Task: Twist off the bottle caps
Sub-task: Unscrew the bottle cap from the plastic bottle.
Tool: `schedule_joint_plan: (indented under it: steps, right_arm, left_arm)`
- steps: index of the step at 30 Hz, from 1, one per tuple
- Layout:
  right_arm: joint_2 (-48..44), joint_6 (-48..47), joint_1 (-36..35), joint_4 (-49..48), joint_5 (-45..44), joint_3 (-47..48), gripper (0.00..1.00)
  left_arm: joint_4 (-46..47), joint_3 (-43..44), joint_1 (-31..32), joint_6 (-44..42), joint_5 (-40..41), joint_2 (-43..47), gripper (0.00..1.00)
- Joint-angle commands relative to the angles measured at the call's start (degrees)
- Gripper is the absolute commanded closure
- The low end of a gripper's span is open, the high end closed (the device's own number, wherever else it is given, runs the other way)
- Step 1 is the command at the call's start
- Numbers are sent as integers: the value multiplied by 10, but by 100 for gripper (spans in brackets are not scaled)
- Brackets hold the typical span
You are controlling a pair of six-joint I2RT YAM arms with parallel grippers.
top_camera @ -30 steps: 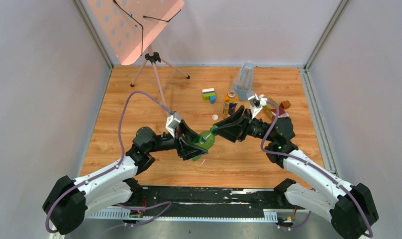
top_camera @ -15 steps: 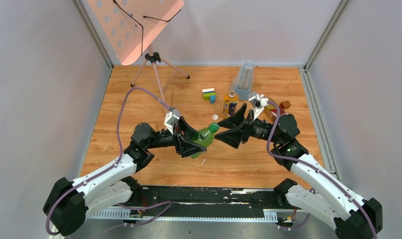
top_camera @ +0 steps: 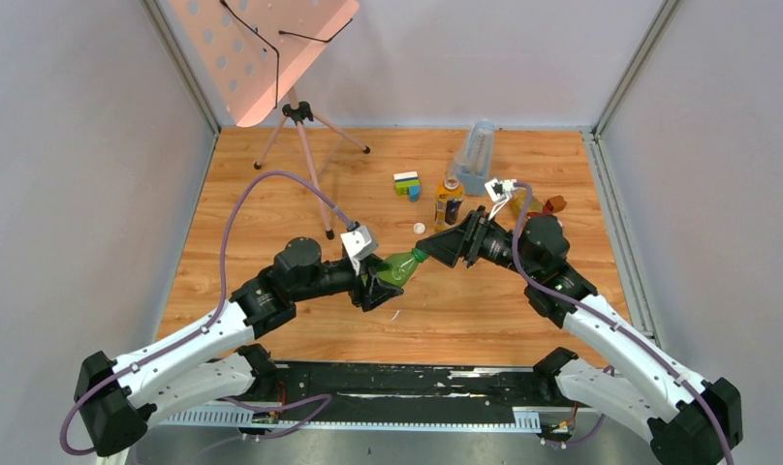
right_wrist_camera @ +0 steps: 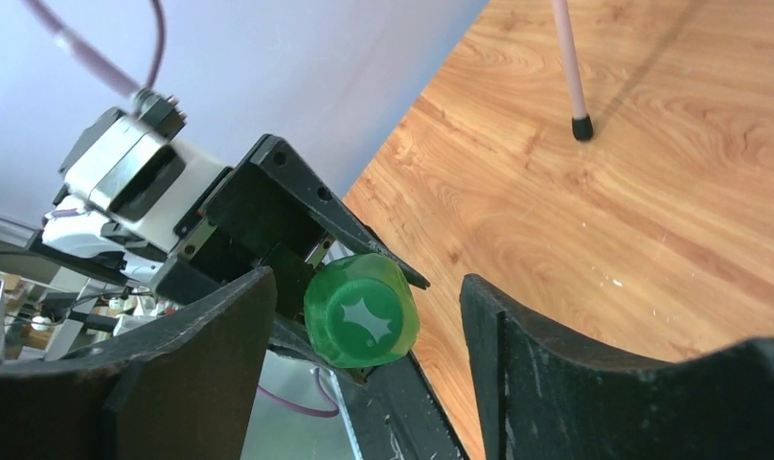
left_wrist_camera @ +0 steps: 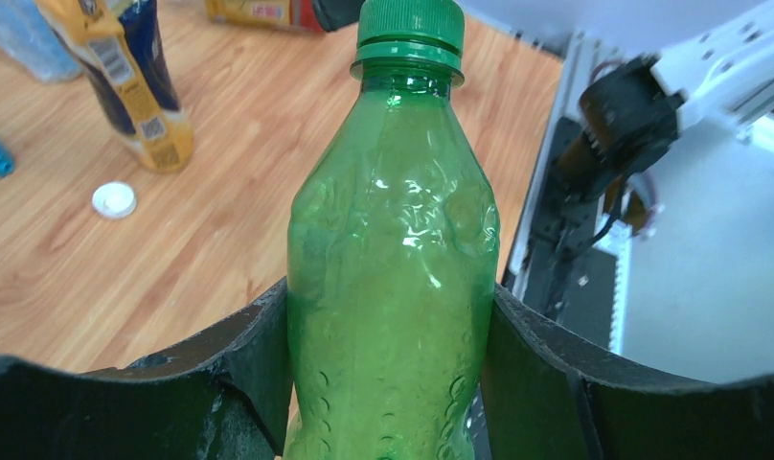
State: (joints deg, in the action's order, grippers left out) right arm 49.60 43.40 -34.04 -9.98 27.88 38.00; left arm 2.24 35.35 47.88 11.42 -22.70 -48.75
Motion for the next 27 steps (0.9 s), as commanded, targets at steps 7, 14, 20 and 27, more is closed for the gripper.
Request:
schedule_joint_plan:
  steps: [7,14,20,27]
  right_arm:
    - [51,49,12,29,7,21,36]
    - [73,33,35,29,85,30,51]
    - [103,19,38,29,138,44,50]
    - [119,0,38,34,174,55,62]
  left_arm:
    - [-63,30,35,-96,112,-4,100]
    - [-74,28,36,-124,96,-3,100]
    - [-66,26,36,-137,84,-5,100]
    - [-66,25,36,-142,80,-9,100]
